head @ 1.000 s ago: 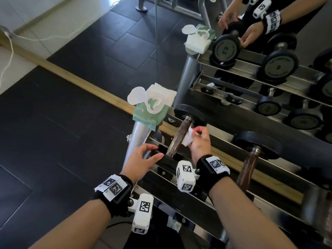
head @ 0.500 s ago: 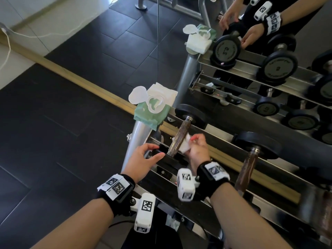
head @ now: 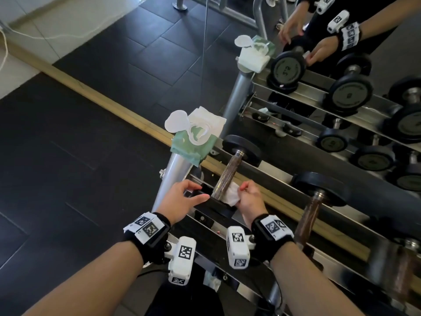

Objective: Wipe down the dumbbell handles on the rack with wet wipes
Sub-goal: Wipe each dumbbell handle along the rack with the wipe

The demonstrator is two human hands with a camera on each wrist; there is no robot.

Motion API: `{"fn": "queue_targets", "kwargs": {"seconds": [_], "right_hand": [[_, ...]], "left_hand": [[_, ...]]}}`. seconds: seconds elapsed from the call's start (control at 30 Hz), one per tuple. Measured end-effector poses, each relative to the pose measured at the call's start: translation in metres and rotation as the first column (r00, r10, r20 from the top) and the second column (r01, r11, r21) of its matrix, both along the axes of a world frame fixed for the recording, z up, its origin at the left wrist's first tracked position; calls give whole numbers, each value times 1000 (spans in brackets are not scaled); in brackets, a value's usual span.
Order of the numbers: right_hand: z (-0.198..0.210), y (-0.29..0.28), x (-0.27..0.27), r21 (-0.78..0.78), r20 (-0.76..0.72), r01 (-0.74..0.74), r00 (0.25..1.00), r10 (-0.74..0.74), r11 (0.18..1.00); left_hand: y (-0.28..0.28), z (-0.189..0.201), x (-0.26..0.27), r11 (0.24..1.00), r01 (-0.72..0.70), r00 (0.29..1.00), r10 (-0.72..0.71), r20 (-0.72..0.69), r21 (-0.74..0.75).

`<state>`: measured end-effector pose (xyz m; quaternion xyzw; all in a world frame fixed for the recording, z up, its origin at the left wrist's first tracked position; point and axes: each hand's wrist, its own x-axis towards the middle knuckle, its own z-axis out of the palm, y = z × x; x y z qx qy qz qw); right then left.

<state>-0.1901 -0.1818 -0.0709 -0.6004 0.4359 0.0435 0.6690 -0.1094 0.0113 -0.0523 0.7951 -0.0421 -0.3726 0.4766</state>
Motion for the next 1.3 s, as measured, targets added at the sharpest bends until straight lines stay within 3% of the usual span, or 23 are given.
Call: {"fn": "queue_targets", "kwargs": {"seconds": [0.1,0.23,0.37,0.67,0.93,1.13,1.3], "right_hand": [[9,-7,-14,8,41,-32,999,31,999],[24,-25,11,-153,97,98,992,-84,983],[29,-12,21,-339,80,-16,996,46,940],[31,16,-8,-283,38,-168,982,187,944],[74,-32,-41,-364,115,-119,979,171,924],[104,-84,-101,-372,186,-154,954,236,915],[110,-134,-145,-469,170,-234,922,347,852]], "left_hand": [[0,2,4,1000,28,999,-27,-17,12],[-1,3,8,998,56,998,-56,-12,24],[1,3,6,998,63,998,-63,-6,21],[2,1,1,997,78,994,-77,78,-12],[-21,29,-9,976,131,921,-184,344,173],[-70,65,-57,976,158,867,-209,453,149],[-107,65,-127,979,198,925,-202,321,45]]}}
